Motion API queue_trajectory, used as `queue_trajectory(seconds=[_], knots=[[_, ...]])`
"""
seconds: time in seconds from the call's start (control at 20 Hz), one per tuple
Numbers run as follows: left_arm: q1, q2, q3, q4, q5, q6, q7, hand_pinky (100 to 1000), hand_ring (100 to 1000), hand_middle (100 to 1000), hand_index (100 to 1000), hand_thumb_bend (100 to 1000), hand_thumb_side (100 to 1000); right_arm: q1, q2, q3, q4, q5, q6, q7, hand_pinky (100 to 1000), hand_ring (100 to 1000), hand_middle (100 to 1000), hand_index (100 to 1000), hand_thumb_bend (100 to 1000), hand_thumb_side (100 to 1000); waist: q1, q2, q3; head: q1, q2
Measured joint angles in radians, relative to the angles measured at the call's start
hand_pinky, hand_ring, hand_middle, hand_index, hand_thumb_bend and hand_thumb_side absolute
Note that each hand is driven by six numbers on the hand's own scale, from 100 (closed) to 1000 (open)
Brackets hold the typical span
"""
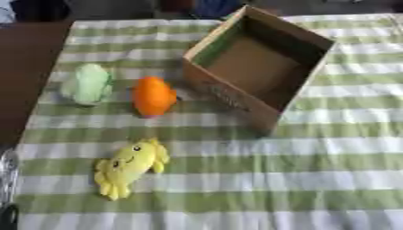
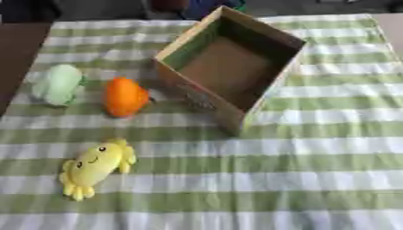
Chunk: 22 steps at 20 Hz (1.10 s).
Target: Pick up objects on the table and place them in the box.
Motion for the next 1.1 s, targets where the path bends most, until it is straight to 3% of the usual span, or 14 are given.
queue_trajectory(seconds=[0.2, 0.4, 0.7, 1.1], knots=[[-0.001, 0.005, 0.0, 0.0, -0.005, -0.001, 0.0, 538, 583, 616, 795, 100, 888, 0.0, 0.0, 0.0, 0.0, 0.0, 0.0, 0.0, 744, 742, 582, 872, 100, 974, 0.002, -0.003, 0.001, -0.001, 0.001], [-0.005, 0.067, -0.005, 0.0, -0.048, 0.007, -0.006, 531, 586, 624, 803, 100, 838, 0.004, -0.001, 0.0, 0.0, 0.0, 0.0, 0.0, 743, 742, 582, 872, 100, 972, 0.009, -0.013, 0.007, -0.006, 0.009], [-0.01, 0.244, -0.054, 0.0, -0.146, 0.078, -0.036, 520, 601, 659, 830, 100, 746, 0.013, -0.012, 0.001, 0.0, 0.0, 0.001, 0.0, 743, 743, 581, 872, 100, 969, 0.021, -0.027, 0.007, -0.018, 0.021], [-0.073, 0.467, -0.162, 0.0, -0.287, 0.179, -0.166, 530, 633, 694, 858, 100, 713, 0.019, -0.019, 0.007, 0.0, 0.0, 0.004, 0.003, 743, 743, 581, 872, 100, 966, 0.029, -0.035, 0.005, -0.021, 0.028]])
